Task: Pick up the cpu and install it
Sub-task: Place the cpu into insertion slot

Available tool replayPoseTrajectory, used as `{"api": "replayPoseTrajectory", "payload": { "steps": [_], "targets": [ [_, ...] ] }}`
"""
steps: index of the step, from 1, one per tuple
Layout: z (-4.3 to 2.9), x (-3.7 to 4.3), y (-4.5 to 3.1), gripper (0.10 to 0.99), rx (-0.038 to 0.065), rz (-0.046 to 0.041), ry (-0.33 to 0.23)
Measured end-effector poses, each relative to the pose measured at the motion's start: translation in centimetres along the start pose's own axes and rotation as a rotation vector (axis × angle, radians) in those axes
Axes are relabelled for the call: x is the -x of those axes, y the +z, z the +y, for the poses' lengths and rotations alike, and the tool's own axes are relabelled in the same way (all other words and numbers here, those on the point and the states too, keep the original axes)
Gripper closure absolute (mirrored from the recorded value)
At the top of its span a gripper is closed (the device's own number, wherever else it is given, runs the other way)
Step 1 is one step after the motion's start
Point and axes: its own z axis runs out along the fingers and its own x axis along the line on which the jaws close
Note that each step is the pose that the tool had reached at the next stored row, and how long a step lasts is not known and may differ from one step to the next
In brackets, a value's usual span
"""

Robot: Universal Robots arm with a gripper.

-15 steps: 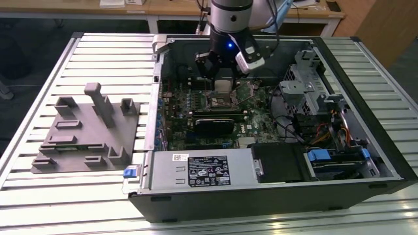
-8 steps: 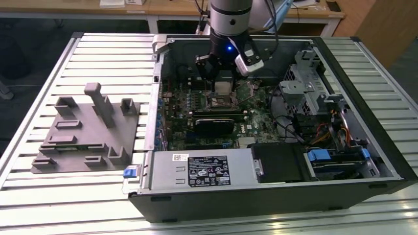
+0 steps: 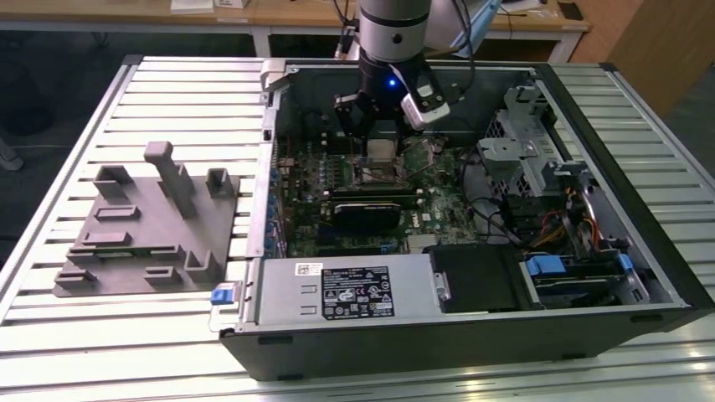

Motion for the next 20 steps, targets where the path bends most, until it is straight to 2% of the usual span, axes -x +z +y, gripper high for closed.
{"api": "replayPoseTrajectory", "payload": {
  "steps": [13,20],
  "targets": [
    [0.0,0.03,0.0,0.541,0.0,-0.0001,0.003],
    [0.0,0.03,0.0,0.541,-0.003,-0.0032,0.095]
  ]
}}
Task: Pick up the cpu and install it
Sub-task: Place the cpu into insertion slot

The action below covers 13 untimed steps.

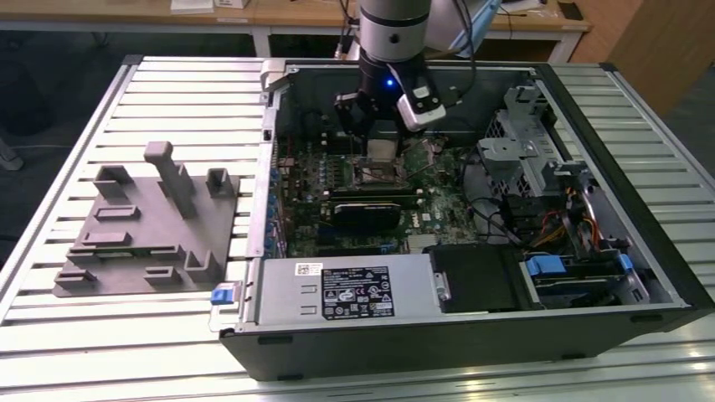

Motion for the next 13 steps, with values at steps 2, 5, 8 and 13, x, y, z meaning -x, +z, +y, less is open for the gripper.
{"api": "replayPoseTrajectory", "payload": {
  "steps": [2,5,8,13],
  "targets": [
    [0.0,0.0,0.0,0.541,-0.001,-0.001,0.028],
    [0.0,0.0,0.0,0.541,-0.003,-0.0024,0.068],
    [0.0,0.0,0.0,0.541,-0.005,-0.0038,0.109],
    [0.0,0.0,0.0,0.541,-0.009,-0.0062,0.175]
  ]
}}
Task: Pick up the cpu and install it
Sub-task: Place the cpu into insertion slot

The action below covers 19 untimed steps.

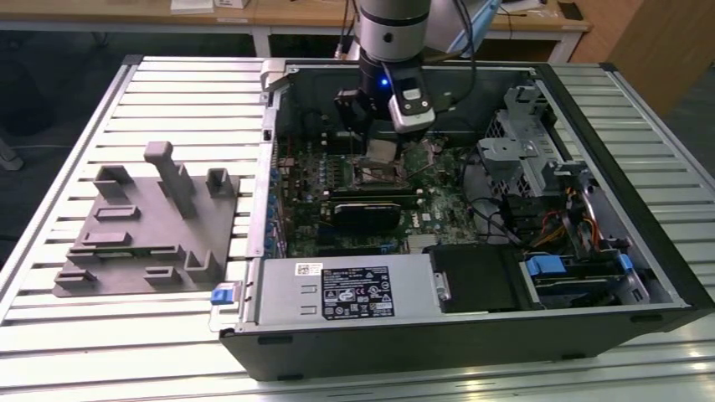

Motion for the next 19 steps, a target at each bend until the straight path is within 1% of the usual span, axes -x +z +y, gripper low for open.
{"api": "replayPoseTrajectory", "payload": {
  "steps": [19],
  "targets": [
    [0.0,0.0,0.0,0.541,-0.015,-0.0093,0.232]
  ]
}}
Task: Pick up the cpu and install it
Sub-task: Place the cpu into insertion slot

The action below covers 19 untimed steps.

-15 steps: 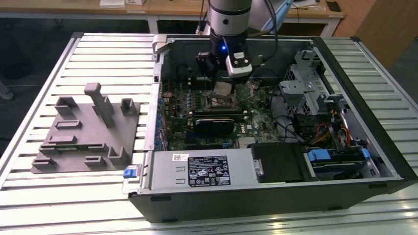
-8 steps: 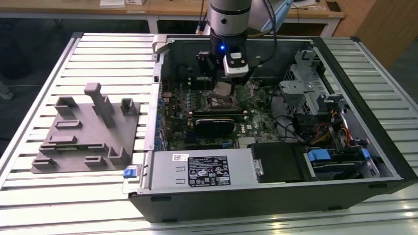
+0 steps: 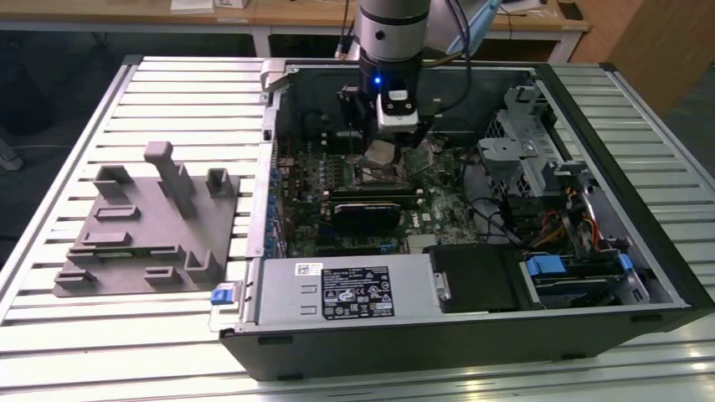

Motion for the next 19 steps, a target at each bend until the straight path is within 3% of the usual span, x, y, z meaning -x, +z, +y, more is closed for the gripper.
{"api": "replayPoseTrajectory", "payload": {
  "steps": [19],
  "targets": [
    [0.0,0.0,0.0,0.541,-0.019,-0.0119,0.217]
  ]
}}
